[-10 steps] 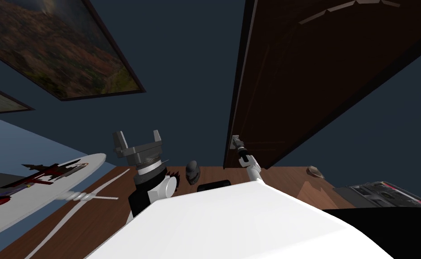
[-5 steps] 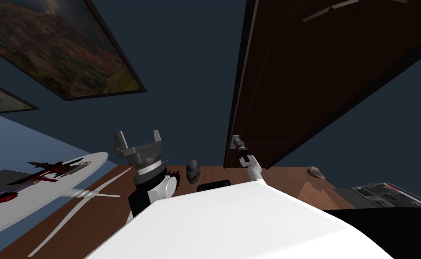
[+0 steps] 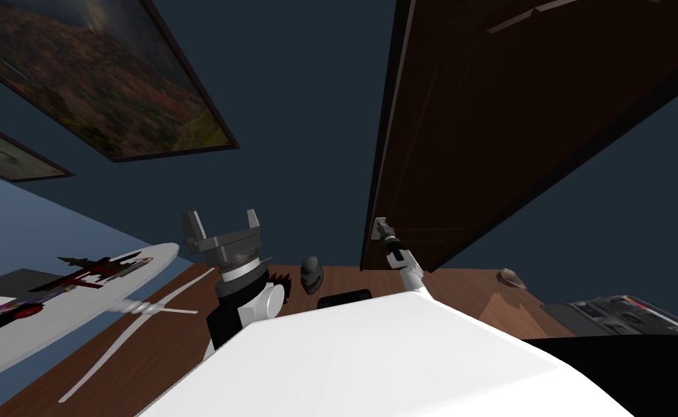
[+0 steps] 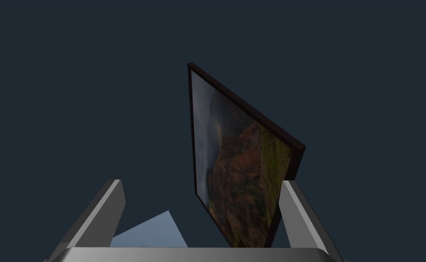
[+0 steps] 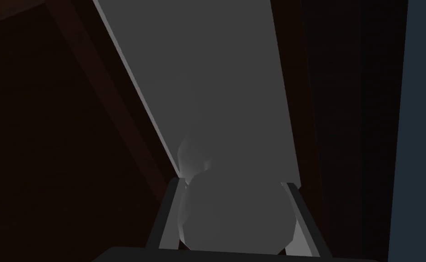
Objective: Pull the door open
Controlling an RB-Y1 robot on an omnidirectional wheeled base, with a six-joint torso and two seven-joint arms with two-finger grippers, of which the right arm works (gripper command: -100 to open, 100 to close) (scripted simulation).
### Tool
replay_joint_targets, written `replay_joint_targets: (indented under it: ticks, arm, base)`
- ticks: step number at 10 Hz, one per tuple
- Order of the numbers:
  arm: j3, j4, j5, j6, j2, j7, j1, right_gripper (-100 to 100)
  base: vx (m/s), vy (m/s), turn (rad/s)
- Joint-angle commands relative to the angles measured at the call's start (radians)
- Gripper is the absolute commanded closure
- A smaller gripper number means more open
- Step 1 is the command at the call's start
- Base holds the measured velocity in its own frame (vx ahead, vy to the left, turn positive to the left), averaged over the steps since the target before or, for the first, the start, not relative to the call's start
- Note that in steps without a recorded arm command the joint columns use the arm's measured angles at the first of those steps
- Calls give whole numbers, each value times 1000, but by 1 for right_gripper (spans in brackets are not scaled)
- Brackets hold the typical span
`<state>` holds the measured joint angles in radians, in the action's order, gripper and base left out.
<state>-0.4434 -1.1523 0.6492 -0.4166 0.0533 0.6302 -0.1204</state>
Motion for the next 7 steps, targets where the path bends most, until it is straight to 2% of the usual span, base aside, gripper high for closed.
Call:
replay_joint_targets:
  ticks: [1,2,4,5,7]
  arm:
    - [18,-6,-35,-3,9,-50,3,100]
    - [18,-6,-35,-3,9,-57,3,100]
    - [40,-12,-88,-4,26,-122,12,100]
    - [40,-12,-88,-4,26,-134,12,100]
    - [64,-18,-144,-5,44,-199,21,100]
  base:
    - [-26,-1,29]
    - [-18,-3,15]
    - [-20,-6,32]
    - [-19,-3,8]
    - [-22,-6,25]
